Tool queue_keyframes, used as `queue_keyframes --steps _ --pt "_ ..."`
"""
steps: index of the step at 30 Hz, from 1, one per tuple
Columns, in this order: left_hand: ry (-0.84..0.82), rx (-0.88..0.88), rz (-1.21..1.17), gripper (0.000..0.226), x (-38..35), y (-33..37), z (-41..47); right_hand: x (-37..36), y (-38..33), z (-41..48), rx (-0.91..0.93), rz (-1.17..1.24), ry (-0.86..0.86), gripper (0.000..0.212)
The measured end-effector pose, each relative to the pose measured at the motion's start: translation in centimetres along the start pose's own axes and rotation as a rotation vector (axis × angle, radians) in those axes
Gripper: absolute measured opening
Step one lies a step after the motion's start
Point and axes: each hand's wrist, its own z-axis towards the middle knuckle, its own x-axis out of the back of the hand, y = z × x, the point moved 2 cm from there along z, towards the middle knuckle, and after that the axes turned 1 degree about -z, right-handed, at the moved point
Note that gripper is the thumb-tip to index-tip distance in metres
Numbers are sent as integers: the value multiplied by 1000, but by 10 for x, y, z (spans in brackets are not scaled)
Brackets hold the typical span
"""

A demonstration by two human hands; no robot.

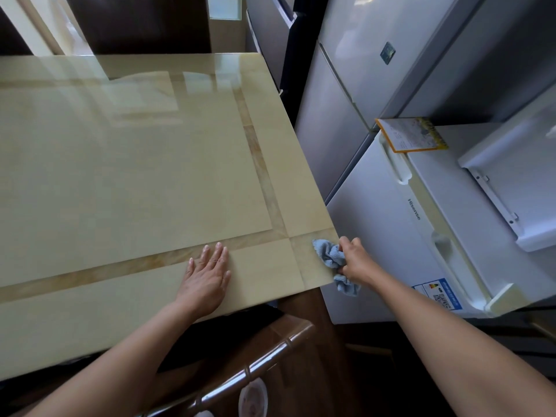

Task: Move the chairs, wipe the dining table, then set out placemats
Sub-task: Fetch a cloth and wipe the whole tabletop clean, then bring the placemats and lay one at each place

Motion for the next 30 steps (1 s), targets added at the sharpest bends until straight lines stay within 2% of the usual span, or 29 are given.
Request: queue_keyframes --steps 7,12,17,22,25,27,30 --pt "-11 8 -2 56 0 1 0 -3 -2 -5 2 -7 65 25" --pt "-69 24 -8 54 9 3 3 -7 -5 -18 19 13 129 39" --pt "-3 14 -88 53 33 30 -2 4 -16 -45 84 202 299 38" --pt "111 -151 -179 53 61 85 -28 35 -33 -98 131 523 486 34" --pt "112 -281 -367 52 77 121 -61 49 -37 -142 125 617 608 32" --pt "69 -359 -627 49 88 147 -94 53 -40 -171 111 659 667 32" --pt "-35 -499 -989 29 97 174 -133 56 -48 -212 96 678 688 35"
